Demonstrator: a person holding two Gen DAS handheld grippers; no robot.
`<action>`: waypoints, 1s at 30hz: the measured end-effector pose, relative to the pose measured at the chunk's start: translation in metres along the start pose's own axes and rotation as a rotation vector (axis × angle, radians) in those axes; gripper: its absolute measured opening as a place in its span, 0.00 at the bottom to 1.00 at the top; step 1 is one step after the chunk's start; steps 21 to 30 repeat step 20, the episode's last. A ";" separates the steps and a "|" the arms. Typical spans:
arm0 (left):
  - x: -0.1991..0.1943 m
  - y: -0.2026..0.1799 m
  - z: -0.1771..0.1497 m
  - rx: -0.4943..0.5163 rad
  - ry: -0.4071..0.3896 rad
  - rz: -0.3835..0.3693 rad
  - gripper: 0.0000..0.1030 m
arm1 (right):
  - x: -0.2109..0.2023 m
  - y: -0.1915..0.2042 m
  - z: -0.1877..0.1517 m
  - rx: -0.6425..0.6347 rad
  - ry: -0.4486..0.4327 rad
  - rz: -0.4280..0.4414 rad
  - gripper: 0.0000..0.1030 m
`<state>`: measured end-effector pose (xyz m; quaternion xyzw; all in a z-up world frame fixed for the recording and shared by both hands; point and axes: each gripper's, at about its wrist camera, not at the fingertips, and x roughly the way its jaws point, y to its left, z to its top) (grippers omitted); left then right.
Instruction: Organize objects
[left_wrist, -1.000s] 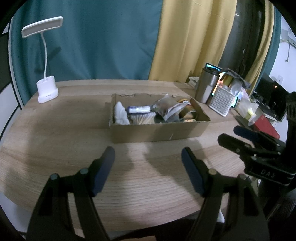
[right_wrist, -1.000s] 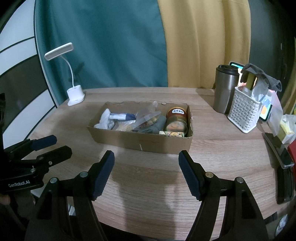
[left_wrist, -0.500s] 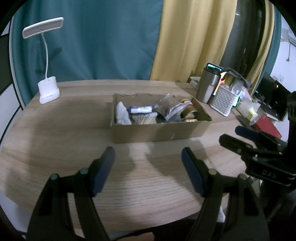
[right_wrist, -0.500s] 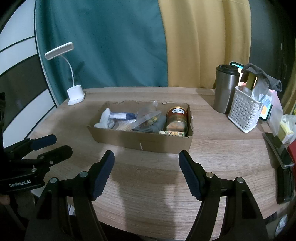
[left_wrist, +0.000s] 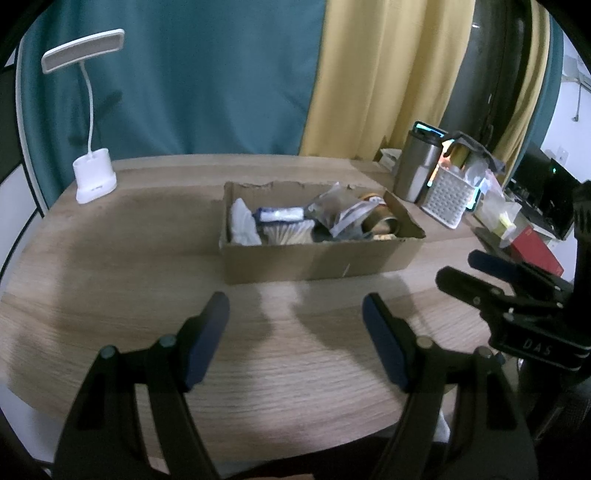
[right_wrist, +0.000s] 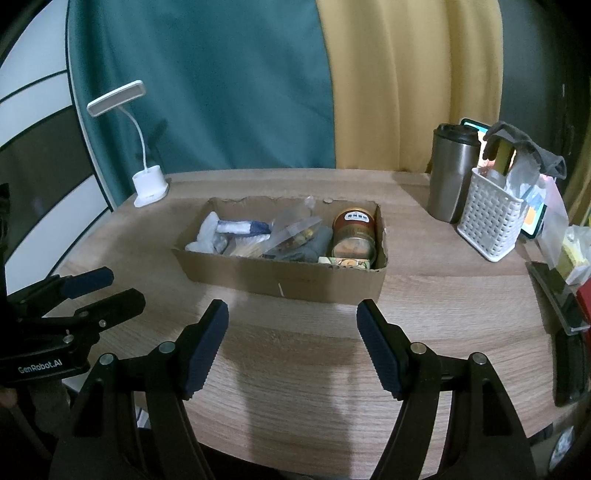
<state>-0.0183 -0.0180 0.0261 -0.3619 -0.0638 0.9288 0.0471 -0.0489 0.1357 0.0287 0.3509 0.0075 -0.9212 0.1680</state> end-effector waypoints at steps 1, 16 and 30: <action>0.000 0.000 0.000 0.000 0.001 0.000 0.74 | 0.001 0.000 0.000 0.001 0.001 0.000 0.73; 0.016 -0.001 0.004 0.009 0.026 -0.007 0.74 | 0.014 -0.004 0.001 0.006 0.025 0.002 0.73; 0.025 -0.002 0.007 0.014 0.046 -0.009 0.74 | 0.022 -0.009 0.002 0.014 0.042 0.002 0.73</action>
